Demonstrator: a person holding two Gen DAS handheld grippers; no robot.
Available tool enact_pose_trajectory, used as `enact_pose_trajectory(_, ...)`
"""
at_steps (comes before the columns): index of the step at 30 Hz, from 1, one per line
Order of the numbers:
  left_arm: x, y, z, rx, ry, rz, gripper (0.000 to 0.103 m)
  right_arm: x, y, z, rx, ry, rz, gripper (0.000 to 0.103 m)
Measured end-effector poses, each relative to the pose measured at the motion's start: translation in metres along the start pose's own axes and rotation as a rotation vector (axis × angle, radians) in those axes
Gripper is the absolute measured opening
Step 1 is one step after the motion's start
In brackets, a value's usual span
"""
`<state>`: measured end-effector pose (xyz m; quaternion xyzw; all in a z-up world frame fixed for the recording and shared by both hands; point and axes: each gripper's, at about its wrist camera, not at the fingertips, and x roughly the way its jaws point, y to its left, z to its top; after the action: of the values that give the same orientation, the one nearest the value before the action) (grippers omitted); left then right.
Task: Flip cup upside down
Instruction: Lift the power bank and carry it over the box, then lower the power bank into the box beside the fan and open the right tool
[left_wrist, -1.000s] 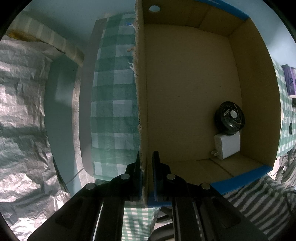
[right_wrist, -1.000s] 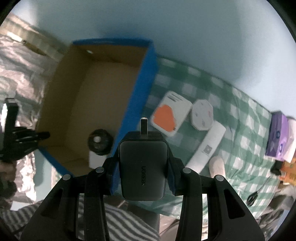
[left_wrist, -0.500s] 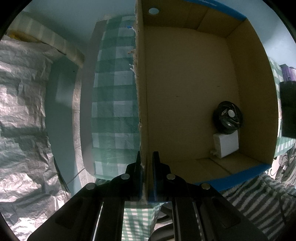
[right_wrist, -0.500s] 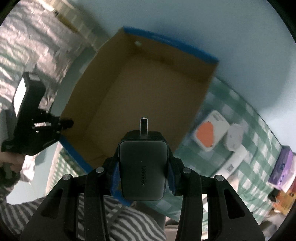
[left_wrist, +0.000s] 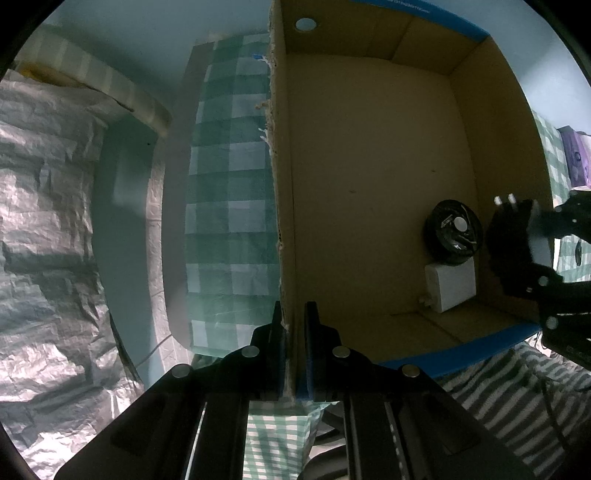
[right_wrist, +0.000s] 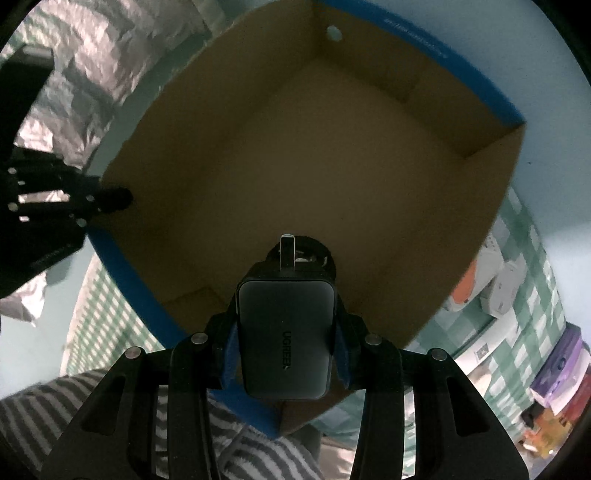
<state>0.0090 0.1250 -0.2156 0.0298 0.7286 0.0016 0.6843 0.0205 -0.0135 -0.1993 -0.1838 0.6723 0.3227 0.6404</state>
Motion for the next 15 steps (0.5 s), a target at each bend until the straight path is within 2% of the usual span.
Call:
enact_pose_trajectory(6,0.000,0.000,-0.001,0.003,0.000,0.002,0.007,0.014,-0.006,0.001,0.018,0.023,-0.022,0.041)
enact_pose_trajectory(15,0.000,-0.001,-0.002,0.007,0.001,0.003,0.007,0.014,-0.022,0.002,0.072,-0.008,-0.024,0.041)
